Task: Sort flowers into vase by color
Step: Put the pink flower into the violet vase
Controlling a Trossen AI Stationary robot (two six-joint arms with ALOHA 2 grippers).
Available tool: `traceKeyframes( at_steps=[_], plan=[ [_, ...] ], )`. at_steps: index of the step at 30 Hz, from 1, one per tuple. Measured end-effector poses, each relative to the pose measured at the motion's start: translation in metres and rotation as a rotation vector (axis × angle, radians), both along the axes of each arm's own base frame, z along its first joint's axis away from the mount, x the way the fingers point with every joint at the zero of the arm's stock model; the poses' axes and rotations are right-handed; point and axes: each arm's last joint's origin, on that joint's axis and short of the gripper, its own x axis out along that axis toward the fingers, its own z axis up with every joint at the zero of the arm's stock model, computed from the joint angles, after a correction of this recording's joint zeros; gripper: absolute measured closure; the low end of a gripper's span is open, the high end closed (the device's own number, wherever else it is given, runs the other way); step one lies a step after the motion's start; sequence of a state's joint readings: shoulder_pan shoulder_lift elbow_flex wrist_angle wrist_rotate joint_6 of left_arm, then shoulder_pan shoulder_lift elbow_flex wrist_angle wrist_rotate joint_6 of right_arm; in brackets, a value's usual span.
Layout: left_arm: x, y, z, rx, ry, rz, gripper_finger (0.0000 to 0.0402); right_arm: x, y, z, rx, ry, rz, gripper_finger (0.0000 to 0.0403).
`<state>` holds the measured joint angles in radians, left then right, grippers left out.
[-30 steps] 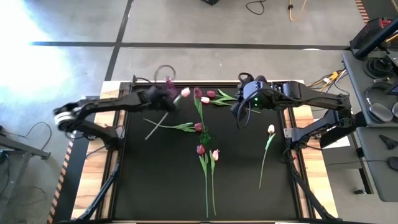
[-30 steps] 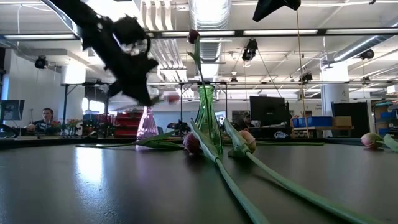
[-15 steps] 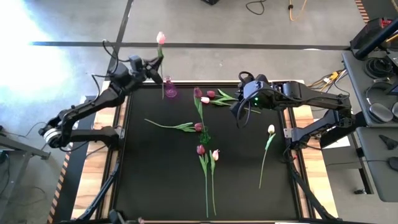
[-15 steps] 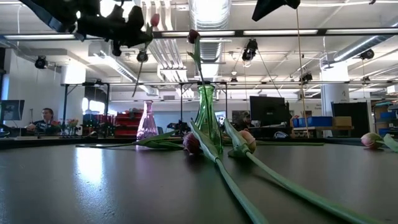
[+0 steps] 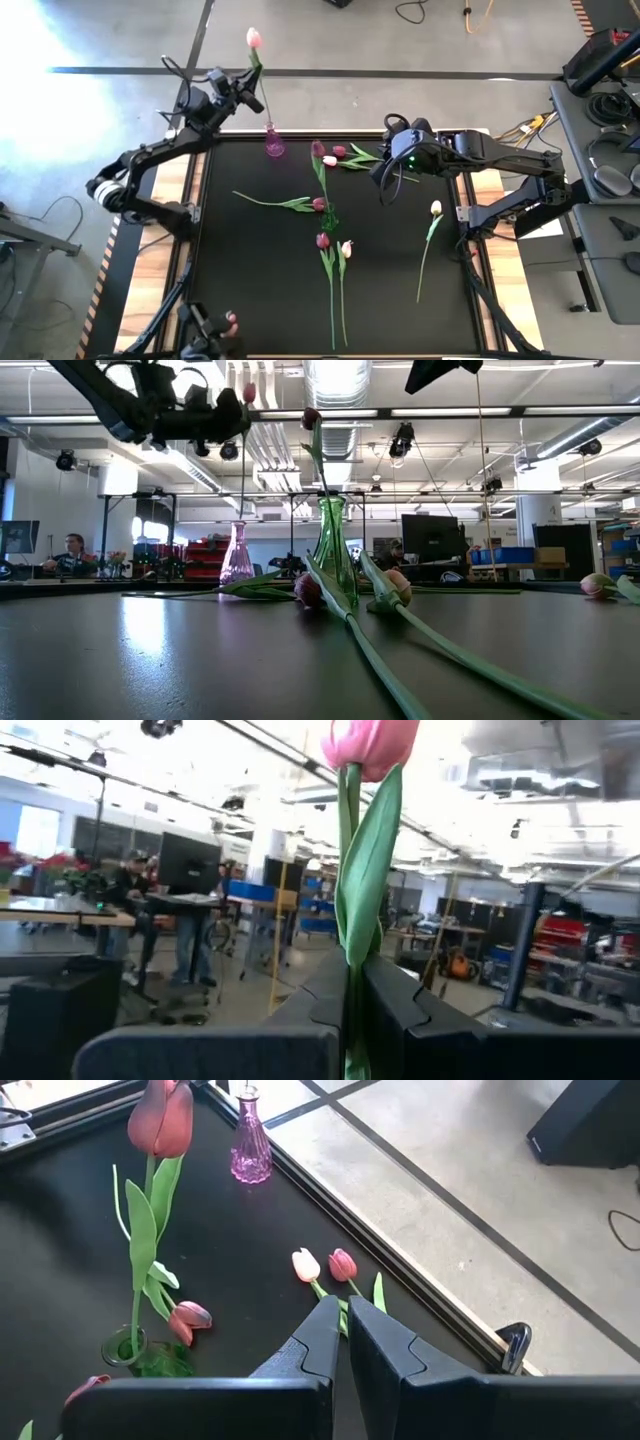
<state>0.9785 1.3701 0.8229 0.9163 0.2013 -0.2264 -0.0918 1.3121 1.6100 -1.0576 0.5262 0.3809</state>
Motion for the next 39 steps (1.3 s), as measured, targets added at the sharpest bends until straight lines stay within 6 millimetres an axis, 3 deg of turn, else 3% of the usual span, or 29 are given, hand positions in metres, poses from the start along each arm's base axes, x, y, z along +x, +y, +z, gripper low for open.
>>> traceKeyframes(
  at_steps=[5,13,33,39],
  plan=[
    [0.005,0.011,0.018,0.059,-0.019,-0.029,0.0402,0.000,0.000,0.000,0.001,-0.002,-0.002,0.0385],
    [0.002,0.012,0.017,0.036,-0.004,-0.026,0.0401,0.000,0.000,0.000,0.007,-0.008,-0.009,0.0385],
    [-0.007,0.003,-0.030,-0.041,0.062,0.010,0.0401,0.000,-0.001,0.000,-0.013,-0.005,-0.024,0.0385],
    [-0.007,0.002,-0.039,-0.068,0.109,0.017,0.0371,0.003,-0.001,0.003,-0.024,-0.041,-0.019,0.0385]
  ],
)
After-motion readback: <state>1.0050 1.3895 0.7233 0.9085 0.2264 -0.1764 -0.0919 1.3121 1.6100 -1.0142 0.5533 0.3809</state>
